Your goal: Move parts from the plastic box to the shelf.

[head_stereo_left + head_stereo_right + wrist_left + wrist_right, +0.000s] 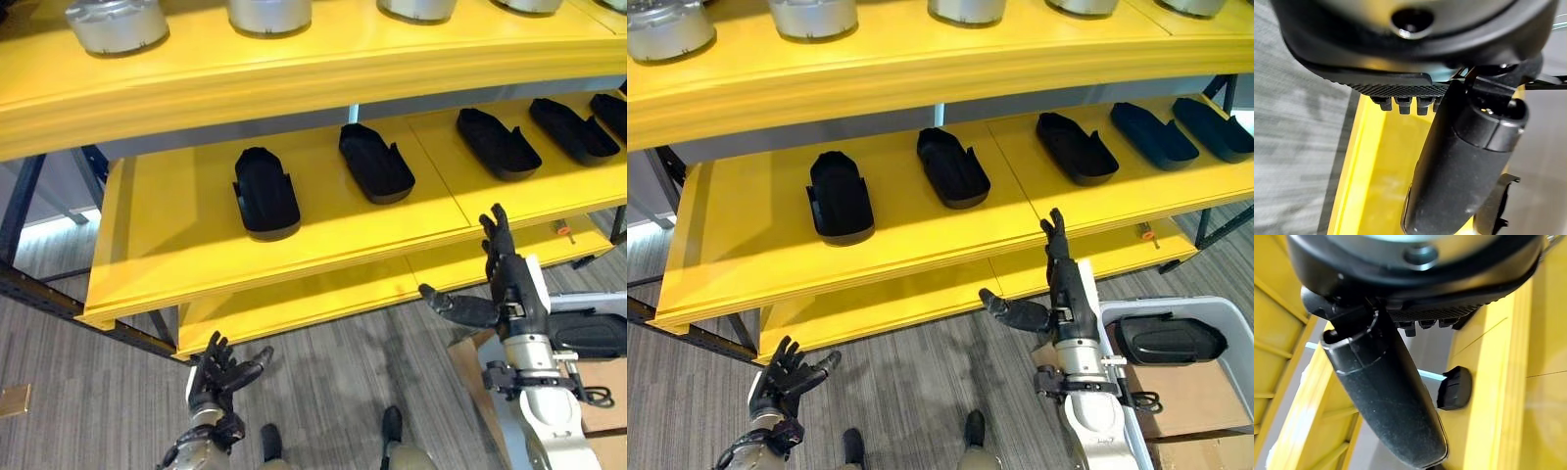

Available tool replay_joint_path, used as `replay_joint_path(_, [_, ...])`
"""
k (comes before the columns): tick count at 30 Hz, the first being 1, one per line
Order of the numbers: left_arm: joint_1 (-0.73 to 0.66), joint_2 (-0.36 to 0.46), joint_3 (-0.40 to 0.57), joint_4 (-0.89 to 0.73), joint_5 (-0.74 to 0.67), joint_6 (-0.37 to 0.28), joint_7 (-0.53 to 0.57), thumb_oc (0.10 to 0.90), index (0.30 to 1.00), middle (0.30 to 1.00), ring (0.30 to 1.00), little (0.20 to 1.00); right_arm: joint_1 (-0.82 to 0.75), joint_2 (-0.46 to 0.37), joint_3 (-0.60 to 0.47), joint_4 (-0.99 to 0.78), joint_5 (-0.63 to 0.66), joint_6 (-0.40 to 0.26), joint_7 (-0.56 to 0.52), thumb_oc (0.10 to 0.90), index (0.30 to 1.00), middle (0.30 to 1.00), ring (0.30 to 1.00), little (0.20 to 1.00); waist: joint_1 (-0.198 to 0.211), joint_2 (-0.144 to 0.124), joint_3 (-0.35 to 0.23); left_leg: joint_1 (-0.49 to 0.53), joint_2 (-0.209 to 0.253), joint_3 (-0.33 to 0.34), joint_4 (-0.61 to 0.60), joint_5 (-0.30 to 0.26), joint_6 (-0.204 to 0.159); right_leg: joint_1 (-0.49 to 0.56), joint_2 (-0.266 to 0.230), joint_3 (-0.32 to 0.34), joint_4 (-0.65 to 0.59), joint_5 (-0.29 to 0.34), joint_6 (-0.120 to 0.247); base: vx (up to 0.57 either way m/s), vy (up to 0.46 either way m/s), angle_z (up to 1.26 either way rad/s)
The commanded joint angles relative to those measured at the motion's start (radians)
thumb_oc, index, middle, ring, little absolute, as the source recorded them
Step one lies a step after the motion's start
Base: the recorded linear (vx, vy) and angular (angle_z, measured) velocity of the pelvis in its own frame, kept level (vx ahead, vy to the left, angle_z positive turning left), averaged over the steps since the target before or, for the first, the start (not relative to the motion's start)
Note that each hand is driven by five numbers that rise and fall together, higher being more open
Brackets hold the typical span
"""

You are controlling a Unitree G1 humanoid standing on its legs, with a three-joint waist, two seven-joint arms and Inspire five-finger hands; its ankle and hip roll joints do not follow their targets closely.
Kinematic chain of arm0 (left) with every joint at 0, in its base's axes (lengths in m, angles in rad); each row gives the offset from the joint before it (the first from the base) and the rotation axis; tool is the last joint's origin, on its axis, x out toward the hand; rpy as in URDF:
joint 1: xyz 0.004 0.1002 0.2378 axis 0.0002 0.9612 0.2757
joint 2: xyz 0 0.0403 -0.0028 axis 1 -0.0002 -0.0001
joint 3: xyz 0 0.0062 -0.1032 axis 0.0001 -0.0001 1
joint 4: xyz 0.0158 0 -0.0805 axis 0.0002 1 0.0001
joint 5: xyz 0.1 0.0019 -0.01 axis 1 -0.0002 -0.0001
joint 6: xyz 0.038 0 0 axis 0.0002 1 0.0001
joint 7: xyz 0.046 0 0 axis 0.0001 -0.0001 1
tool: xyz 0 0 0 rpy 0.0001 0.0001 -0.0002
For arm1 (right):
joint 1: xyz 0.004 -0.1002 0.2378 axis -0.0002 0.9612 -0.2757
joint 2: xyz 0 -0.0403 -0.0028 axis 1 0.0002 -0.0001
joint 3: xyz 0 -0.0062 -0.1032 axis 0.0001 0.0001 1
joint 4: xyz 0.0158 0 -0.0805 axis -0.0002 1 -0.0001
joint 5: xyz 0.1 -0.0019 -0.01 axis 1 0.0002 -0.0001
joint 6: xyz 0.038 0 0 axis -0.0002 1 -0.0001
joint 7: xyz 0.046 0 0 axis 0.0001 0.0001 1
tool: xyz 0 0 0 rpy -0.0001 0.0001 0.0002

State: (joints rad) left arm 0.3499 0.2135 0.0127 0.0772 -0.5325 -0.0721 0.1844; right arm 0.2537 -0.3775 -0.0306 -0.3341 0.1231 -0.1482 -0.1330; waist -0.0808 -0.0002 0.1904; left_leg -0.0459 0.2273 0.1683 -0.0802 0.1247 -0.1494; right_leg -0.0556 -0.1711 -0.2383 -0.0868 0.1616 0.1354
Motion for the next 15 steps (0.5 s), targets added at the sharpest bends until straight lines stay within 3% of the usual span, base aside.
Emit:
replay_joint_path(1, [-0.056, 0.106, 0.064, -0.166, 0.213, -0.138, 0.001, 0.900, 1.000, 1.000, 1.000, 1.000, -0.129, 0.002, -0.069, -0.073, 0.048, -0.135, 0.009, 0.900, 1.000, 1.000, 1.000, 1.000, 0.003, -0.046, -0.024, 0.035, 0.040, 0.041, -0.007, -0.014, -0.006, 0.047, -0.045, -0.016, 0.016, -0.050, 0.047, 0.02, -0.004, -0.07])
replay_joint_path(5, [-0.071, 0.148, 0.088, -0.230, 0.371, -0.162, 0.056, 0.900, 1.000, 1.000, 1.000, 1.000, -0.121, 0.005, -0.068, -0.062, 0.062, -0.150, 0.012, 0.900, 1.000, 1.000, 1.000, 1.000, 0.001, -0.051, -0.019, 0.040, 0.042, 0.046, -0.007, -0.016, -0.010, 0.046, -0.043, -0.012, 0.021, -0.054, 0.045, 0.01, -0.005, -0.05])
replay_joint_path(7, [-0.093, 0.213, 0.105, -0.239, 0.591, -0.170, 0.131, 0.900, 1.000, 1.000, 1.000, 1.000, -0.114, -0.001, -0.071, -0.053, 0.080, -0.167, 0.011, 0.900, 1.000, 1.000, 1.000, 1.000, -0.004, -0.053, -0.013, 0.042, 0.044, 0.052, -0.007, -0.017, -0.013, 0.044, -0.042, -0.008, 0.023, -0.057, 0.047, 0.00, 0.000, 0.00])
replay_joint_path(8, [-0.105, 0.227, 0.099, -0.227, 0.637, -0.165, 0.147, 0.900, 1.000, 1.000, 1.000, 1.000, -0.112, -0.004, -0.071, -0.048, 0.083, -0.169, 0.008, 0.900, 1.000, 1.000, 1.000, 1.000, -0.005, -0.055, -0.011, 0.044, 0.044, 0.052, -0.007, -0.018, -0.013, 0.044, -0.042, -0.006, 0.023, -0.057, 0.047, 0.03, -0.005, -0.15])
replay_joint_path(9, [-0.118, 0.282, 0.105, -0.215, 0.787, -0.162, 0.194, 0.900, 1.000, 1.000, 1.000, 1.000, -0.115, -0.008, -0.061, -0.035, 0.099, -0.181, 0.005, 0.900, 1.000, 1.000, 1.000, 1.000, -0.004, -0.054, -0.005, 0.048, 0.044, 0.057, -0.007, -0.019, -0.015, 0.046, -0.043, -0.005, 0.022, -0.059, 0.048, 0.03, -0.005, -0.16])
replay_joint_path(12, [-0.130, 0.290, 0.101, -0.213, 0.833, -0.159, 0.226, 0.900, 1.000, 1.000, 1.000, 1.000, -0.122, -0.020, -0.045, -0.036, 0.100, -0.186, -0.001, 0.900, 1.000, 1.000, 1.000, 1.000, -0.004, -0.055, 0.002, 0.048, 0.045, 0.058, -0.007, -0.019, -0.016, 0.045, -0.043, -0.005, 0.020, -0.057, 0.048, 0.01, -0.006, -0.07])
replay_joint_path(15, [-0.165, 0.346, 0.088, -0.235, 0.985, -0.145, 0.278, 0.900, 1.000, 1.000, 1.000, 1.000, -0.132, -0.044, -0.025, -0.043, 0.095, -0.193, -0.007, 0.900, 1.000, 1.000, 1.000, 1.000, -0.008, -0.059, 0.017, 0.041, 0.048, 0.059, -0.007, -0.018, -0.018, 0.038, -0.042, -0.004, 0.019, -0.057, 0.048, 0.00, -0.005, -0.01])
